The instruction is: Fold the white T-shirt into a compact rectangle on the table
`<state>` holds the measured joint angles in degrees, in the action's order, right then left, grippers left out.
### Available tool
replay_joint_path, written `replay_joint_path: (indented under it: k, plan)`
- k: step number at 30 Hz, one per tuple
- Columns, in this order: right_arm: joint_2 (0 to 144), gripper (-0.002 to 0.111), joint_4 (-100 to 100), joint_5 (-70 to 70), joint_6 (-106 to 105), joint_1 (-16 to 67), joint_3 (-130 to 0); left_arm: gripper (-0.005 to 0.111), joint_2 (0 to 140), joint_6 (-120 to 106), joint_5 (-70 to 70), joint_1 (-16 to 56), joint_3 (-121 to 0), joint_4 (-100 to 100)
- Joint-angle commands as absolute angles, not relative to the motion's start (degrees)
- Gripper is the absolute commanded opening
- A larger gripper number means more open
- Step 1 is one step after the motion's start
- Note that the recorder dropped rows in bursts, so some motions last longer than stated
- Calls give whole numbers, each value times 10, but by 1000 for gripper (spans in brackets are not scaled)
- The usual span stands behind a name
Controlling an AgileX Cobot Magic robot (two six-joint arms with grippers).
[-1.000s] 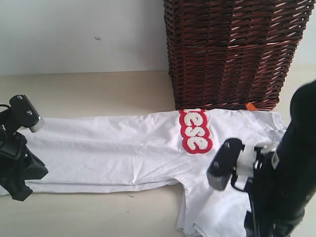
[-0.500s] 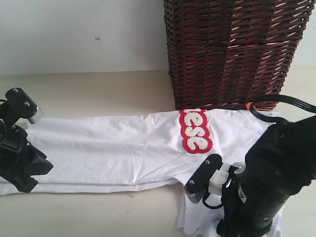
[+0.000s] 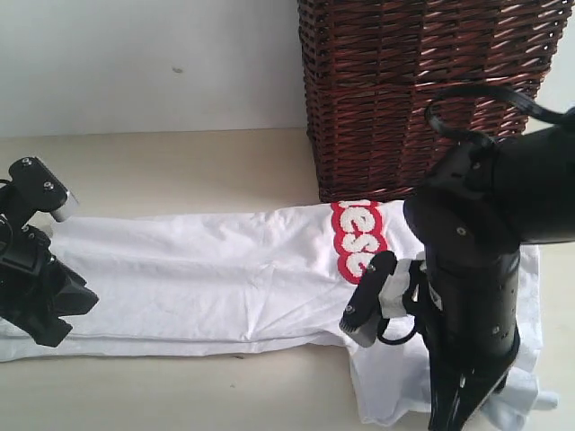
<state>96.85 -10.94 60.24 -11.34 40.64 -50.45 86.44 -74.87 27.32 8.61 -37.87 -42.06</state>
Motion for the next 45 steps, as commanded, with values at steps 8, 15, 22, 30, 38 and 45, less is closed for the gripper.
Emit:
replay_joint_path:
  k: [8, 15, 22, 30, 38, 45]
  plan:
    - [947, 0, -296, 514, -73, 403, -564, 31, 860, -762, 248, 88, -382, -427]
    - [948, 6, -421, 391, 32, 403, -564, 31, 861, -762, 197, 88, -382, -427]
    - [1000, 46, -527, 344, 103, 402, -564, 31, 877, -763, 172, 88, -382, -427]
    - [1027, 17, -642, 458, 250, 403, -564, 31, 882, -780, 163, 88, -382, -427]
    - [1008, 0, -202, 419, -208, 403, -564, 31, 882, -780, 172, 88, -382, -427]
    - [1073, 0, -334, 340, -65, 402, -564, 31, 882, -780, 180, 88, -382, -428]
